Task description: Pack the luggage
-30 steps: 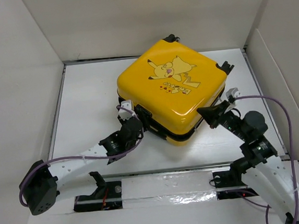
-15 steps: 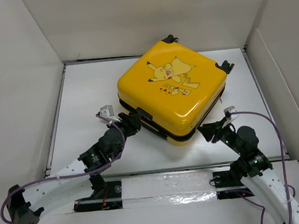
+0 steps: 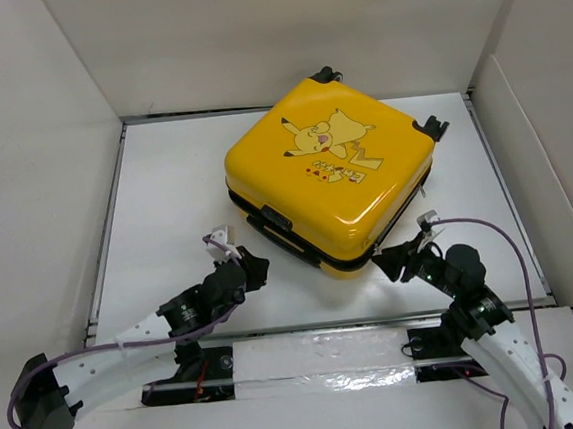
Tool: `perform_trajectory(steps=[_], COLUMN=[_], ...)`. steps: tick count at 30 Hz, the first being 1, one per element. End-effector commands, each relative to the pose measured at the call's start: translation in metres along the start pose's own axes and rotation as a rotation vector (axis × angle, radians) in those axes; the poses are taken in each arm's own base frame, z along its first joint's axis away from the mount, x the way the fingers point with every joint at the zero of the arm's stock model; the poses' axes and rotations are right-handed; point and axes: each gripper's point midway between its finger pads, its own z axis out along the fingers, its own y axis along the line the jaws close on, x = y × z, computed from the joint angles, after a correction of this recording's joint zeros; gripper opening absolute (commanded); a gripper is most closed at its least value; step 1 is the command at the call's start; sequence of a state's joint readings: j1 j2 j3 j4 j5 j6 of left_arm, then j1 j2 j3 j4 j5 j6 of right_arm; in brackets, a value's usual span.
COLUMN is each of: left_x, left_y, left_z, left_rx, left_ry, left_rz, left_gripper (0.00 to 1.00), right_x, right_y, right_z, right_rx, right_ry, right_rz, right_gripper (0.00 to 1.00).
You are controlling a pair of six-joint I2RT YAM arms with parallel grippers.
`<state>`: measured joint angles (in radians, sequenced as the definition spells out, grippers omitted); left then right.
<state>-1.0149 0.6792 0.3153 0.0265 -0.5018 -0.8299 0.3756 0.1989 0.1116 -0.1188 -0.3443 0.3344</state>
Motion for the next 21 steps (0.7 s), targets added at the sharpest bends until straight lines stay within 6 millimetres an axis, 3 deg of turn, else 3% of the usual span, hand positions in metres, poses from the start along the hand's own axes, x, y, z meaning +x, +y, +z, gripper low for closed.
perform_trajectory(steps=[1,5,12,18,21], left_x=[0.007,0.012,0.015,0.021,0.022], left_y=[-0.031,-0.052,-0.078,-0.095,-0.101], left_z=[0.001,0.005,0.007,0.005,0.006], left_rx=[0.135,0.208,0.291,0.354,0.375], left_ry=[0.046,0.081,0.101,0.139,0.152], left_rz=[-0.022,0.011,0.048,0.082,0.098], left_gripper=[0.10,0.12,0.16,0.25,0.28], right_x=[-0.016,-0.032,-0.039,-0.046,-0.048], right_y=[0.019,0.018,0.011,0.013,0.016], right_z=[0.001,0.005,0.015,0.015,0.013], right_rx=[-0.104,-0.097,-0.066,-0.076,-0.094], right_ry=[-0.070,-0.127,-0.127,-0.159,-0.177], right_rz=[-0.058,-0.099,-0.143,-0.175,-0.185], right_gripper=[0.50,0.50,0.44,0.30,0.18])
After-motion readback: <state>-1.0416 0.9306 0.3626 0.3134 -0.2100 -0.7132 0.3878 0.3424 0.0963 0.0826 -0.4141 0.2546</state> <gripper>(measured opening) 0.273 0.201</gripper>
